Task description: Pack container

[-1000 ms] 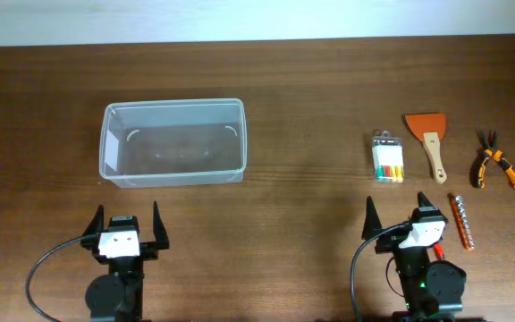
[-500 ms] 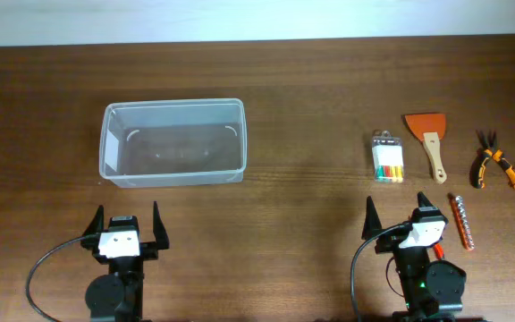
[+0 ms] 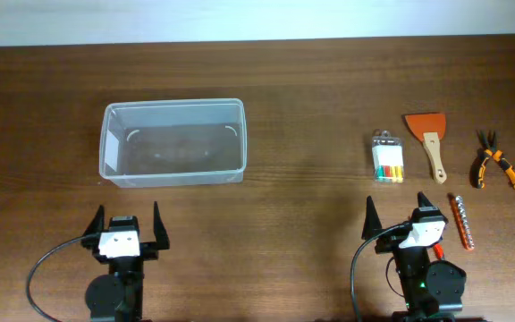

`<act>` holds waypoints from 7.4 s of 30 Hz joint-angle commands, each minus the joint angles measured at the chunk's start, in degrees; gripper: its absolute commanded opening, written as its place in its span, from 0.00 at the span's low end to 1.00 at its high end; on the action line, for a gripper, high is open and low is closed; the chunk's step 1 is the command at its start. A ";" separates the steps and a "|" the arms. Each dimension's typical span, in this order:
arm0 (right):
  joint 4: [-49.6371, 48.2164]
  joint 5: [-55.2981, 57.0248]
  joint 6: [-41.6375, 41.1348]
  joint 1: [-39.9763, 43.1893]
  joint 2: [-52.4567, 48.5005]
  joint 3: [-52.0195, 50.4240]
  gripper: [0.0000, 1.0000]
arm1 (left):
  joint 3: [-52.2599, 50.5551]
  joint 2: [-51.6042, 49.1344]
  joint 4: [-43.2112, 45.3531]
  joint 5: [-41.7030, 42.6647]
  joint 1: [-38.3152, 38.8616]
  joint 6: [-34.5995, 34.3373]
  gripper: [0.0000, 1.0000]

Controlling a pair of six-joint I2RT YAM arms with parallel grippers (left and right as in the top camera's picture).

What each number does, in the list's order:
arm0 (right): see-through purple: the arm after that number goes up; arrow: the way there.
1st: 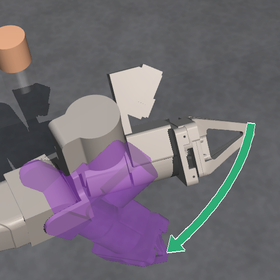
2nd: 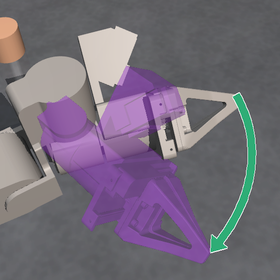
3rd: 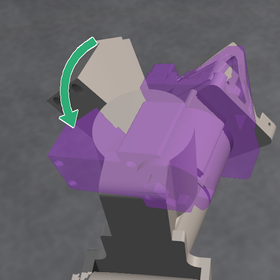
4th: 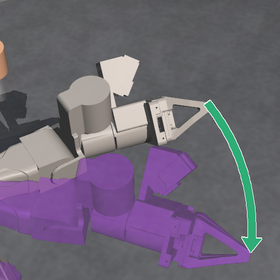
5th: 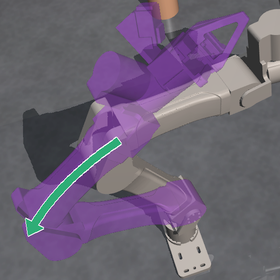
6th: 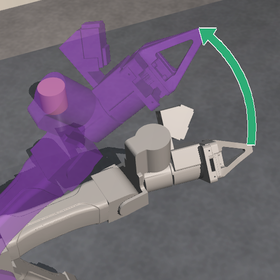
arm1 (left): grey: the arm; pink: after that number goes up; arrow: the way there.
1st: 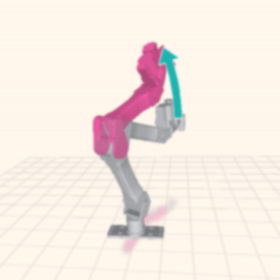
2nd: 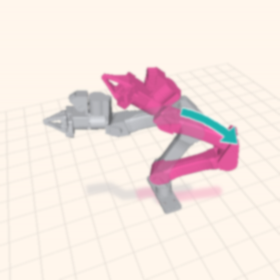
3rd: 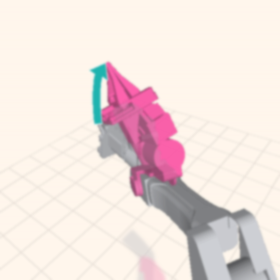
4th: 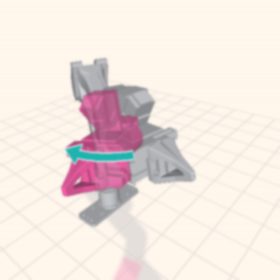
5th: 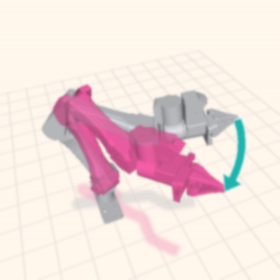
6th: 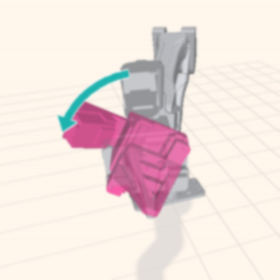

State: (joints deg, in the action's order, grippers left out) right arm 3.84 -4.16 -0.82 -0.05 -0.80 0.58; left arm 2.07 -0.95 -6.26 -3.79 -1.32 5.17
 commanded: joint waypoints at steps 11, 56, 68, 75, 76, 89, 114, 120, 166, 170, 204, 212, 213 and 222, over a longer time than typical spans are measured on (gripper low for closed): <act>0.28 0.28 0.37 -0.33 0.55 -0.26 0.99 | -0.70 0.66 2.08 29.51 -0.35 -1.88 0.99; 28.87 -13.35 -2.49 -0.33 -16.02 37.22 0.98 | 97.92 -87.27 -48.74 14.86 -6.36 6.34 0.99; 26.38 -24.74 -7.04 -3.65 -47.23 57.22 0.98 | 97.92 -87.60 -49.79 8.28 -6.36 6.49 0.99; 47.25 -9.75 -1.92 -19.10 -79.62 88.08 0.99 | 97.90 -87.60 -50.31 4.46 -6.34 6.47 0.99; 49.37 -9.49 -1.03 -20.37 -82.58 91.23 0.99 | 97.90 -87.60 -50.53 4.46 -6.34 6.47 0.99; 49.33 5.81 -17.88 -29.09 -103.21 99.10 0.99 | 97.90 -88.61 -55.39 2.84 -6.36 6.47 0.99; 45.16 -0.37 -20.72 -32.72 -112.43 99.45 0.99 | 97.90 -89.85 -60.65 7.43 -6.36 5.18 0.99; 43.10 6.38 -25.27 -35.26 -112.52 99.51 0.99 | 97.88 -90.20 -60.61 7.39 -6.36 5.20 0.99; 50.99 13.88 -25.16 -35.50 -125.66 107.82 0.99 | 97.83 -90.23 -64.52 7.41 -6.36 5.20 0.99; 50.80 13.88 -25.20 -35.47 -125.66 107.82 0.99 | 97.83 -90.23 -64.50 7.39 -6.36 5.20 0.99; 49.22 10.43 -23.32 -29.97 -125.68 107.73 0.91 | 97.83 -90.23 -64.50 7.41 -6.36 5.20 0.99; 49.29 10.45 -20.37 -29.97 -125.70 107.71 0.47 | 97.83 -90.23 -64.50 7.41 -6.36 5.20 0.99; 49.35 10.43 -20.37 -29.97 -125.70 107.71 0.47 | 97.83 -90.23 -64.50 7.41 -6.36 5.20 0.99; 50.03 10.45 -20.37 -29.97 -125.68 107.71 0.25 | 97.83 -90.23 -64.52 7.39 -6.36 5.20 0.99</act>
State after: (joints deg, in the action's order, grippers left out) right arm 53.78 5.96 -20.97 -29.78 -125.75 107.26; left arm 98.91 -90.61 -70.65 2.81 -7.53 10.72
